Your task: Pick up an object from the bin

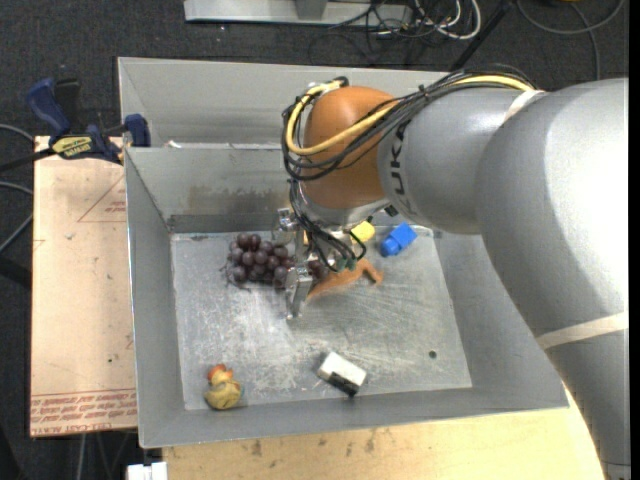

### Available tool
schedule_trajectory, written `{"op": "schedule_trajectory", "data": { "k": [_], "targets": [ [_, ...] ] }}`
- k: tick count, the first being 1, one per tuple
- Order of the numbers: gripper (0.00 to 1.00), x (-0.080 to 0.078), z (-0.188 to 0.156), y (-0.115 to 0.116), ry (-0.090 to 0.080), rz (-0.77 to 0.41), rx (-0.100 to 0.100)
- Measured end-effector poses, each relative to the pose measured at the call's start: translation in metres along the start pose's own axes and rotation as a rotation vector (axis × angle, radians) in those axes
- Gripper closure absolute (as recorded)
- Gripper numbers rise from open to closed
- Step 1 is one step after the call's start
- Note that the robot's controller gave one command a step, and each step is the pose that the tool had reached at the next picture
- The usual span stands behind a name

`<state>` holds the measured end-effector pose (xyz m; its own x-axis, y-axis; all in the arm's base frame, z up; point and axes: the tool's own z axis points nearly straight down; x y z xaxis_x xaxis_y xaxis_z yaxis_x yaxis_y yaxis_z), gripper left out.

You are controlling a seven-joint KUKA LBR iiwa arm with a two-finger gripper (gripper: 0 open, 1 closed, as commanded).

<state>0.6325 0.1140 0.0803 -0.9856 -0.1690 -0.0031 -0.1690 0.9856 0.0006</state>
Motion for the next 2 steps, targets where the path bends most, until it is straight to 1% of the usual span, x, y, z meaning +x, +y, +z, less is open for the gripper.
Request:
{"op": "schedule_trajectory", "data": {
  "k": [1, 2],
  "targets": [
    [1.0, 0.0007, 0.0049, 0.002, -0.006, 0.182, -0.002],
    [1.0, 0.0007, 0.0049, 0.002, -0.006, 0.182, -0.002]
  ]
}}
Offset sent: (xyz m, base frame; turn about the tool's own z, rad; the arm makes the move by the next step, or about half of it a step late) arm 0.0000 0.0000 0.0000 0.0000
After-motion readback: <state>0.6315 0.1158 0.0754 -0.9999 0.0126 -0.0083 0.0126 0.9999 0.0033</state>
